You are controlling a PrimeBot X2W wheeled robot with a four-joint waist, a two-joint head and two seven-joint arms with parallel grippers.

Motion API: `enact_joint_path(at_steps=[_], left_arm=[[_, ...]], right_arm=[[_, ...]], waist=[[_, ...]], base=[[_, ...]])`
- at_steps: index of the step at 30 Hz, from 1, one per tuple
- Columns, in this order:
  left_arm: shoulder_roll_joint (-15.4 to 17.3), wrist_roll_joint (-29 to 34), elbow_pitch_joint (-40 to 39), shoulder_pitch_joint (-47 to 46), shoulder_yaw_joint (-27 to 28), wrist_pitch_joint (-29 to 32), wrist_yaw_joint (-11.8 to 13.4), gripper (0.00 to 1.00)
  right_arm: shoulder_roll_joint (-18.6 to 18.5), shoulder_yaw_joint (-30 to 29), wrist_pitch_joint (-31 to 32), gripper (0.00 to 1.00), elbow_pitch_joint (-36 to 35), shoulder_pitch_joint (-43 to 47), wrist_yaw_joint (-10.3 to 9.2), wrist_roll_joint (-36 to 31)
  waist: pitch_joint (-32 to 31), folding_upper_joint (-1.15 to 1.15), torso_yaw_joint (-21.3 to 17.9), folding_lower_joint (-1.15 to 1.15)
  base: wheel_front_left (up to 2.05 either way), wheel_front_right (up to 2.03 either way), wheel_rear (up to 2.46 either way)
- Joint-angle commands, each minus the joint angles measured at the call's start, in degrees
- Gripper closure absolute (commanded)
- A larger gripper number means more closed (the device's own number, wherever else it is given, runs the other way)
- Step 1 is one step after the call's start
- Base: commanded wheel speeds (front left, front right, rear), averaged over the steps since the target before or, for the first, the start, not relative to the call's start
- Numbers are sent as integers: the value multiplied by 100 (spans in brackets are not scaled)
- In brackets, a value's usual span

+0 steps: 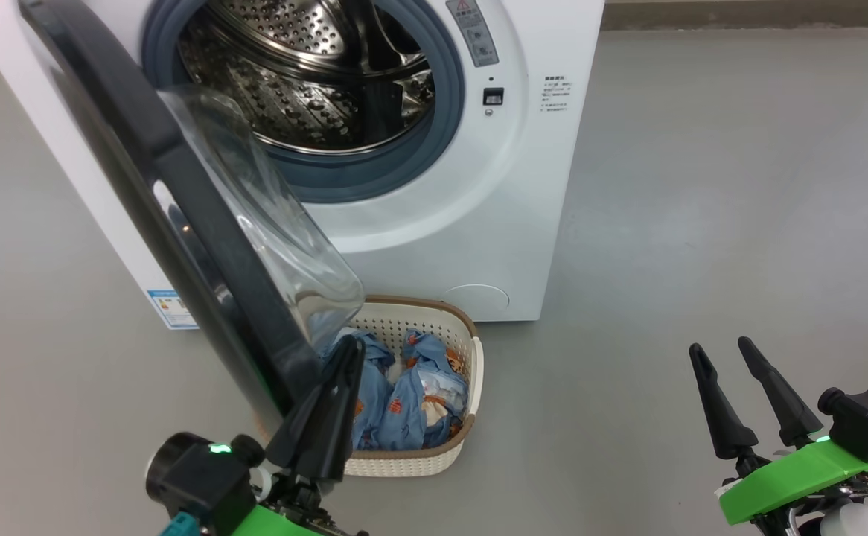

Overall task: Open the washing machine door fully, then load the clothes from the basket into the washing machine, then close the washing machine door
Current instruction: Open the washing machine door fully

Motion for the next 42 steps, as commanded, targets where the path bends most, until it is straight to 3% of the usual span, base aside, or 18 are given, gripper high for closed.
enact_joint_path(at_steps=[1,10,21,42], left_arm=[[-22,-65,-22,-109,133,29,-48,100],[-45,-301,661,-226,178,9,-50,100],[-108,-410,1236,-357,374,-275,209,100],[151,-527,1134,-119,705,-315,485,100]], right_arm=[[-93,73,-70,0,-141,-212,43,50],[-40,114,-70,0,-124,-283,43,51],[-24,168,-70,0,-63,-327,43,70],[52,129,-70,0,-19,-320,43,77]], waist=[[52,0,-55,0],[176,0,-177,0],[207,0,-116,0],[189,0,806,0]], base=[[0,0,0],[0,0,0],[0,0,0],[0,0,0]])
